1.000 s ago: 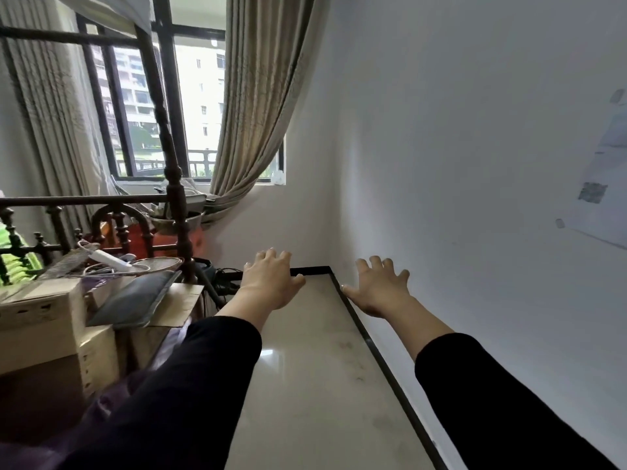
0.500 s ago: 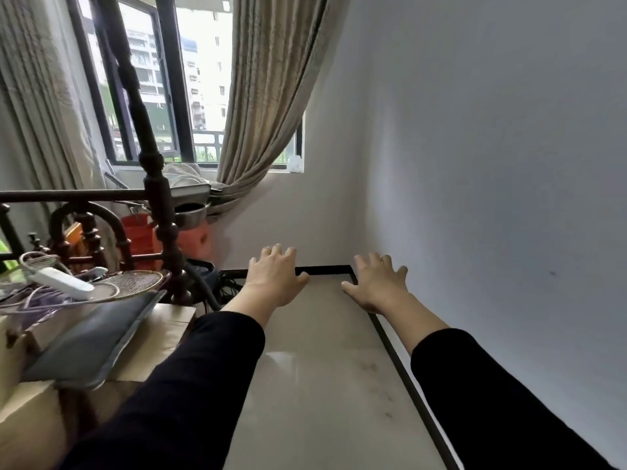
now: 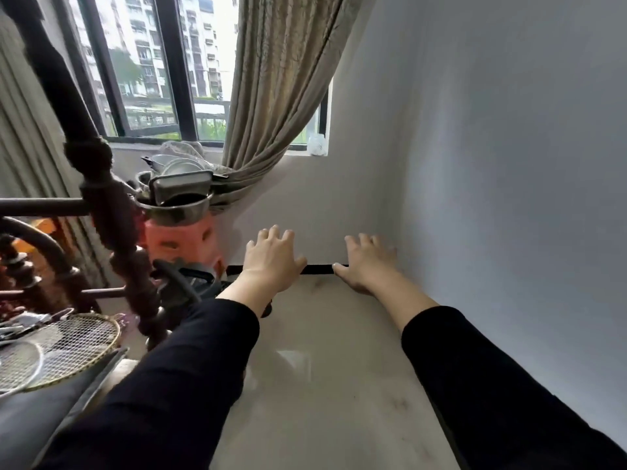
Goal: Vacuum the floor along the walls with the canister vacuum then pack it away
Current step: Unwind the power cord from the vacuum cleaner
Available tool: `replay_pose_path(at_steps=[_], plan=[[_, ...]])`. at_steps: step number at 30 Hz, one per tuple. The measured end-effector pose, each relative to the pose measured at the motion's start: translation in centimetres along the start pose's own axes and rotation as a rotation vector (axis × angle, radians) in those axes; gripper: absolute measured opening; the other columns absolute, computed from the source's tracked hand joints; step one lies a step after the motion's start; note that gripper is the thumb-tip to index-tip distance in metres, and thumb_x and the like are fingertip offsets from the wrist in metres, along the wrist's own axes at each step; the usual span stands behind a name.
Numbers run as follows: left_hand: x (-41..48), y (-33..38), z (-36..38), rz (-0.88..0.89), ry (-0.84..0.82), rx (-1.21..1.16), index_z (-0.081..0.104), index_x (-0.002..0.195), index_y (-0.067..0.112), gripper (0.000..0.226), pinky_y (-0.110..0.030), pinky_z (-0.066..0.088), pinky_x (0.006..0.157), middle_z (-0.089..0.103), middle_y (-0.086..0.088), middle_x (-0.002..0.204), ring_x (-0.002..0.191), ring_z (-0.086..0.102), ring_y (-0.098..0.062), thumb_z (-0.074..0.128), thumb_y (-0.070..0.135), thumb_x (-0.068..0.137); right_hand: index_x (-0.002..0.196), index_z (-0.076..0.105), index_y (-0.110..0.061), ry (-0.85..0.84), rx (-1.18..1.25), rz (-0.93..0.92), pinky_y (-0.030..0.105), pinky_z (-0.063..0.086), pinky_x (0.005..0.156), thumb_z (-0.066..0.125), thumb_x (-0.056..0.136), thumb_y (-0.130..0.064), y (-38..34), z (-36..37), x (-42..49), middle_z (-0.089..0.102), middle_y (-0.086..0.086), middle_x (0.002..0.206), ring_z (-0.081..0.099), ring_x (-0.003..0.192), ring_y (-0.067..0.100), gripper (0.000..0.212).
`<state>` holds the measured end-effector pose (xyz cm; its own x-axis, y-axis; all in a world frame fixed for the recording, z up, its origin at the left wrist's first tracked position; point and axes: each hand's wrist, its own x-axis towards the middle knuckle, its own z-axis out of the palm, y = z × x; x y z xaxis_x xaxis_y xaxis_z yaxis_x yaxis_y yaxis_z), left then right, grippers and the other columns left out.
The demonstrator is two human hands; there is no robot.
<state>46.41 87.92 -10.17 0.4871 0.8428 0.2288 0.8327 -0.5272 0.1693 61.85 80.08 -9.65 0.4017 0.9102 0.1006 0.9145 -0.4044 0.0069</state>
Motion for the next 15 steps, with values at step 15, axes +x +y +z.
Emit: replay_pose_path(at_steps=[15], plan=[[23.8,-16.2,11.2,-0.472,-0.06,-0.048,0.035,0.146,0.014,0.055,-0.044,0.037,0.103,0.038,-0.01,0.147,0.135,0.033,-0.031,0.044,0.041,0.098,0.144,0.032,-0.016,-0.172,0.002,-0.412,0.055,0.029,0.108,0.043,0.096,-0.05,-10.9,12.2,32.9,0.037,0.009,0.146,0.031,0.135,0.029,0.06]])
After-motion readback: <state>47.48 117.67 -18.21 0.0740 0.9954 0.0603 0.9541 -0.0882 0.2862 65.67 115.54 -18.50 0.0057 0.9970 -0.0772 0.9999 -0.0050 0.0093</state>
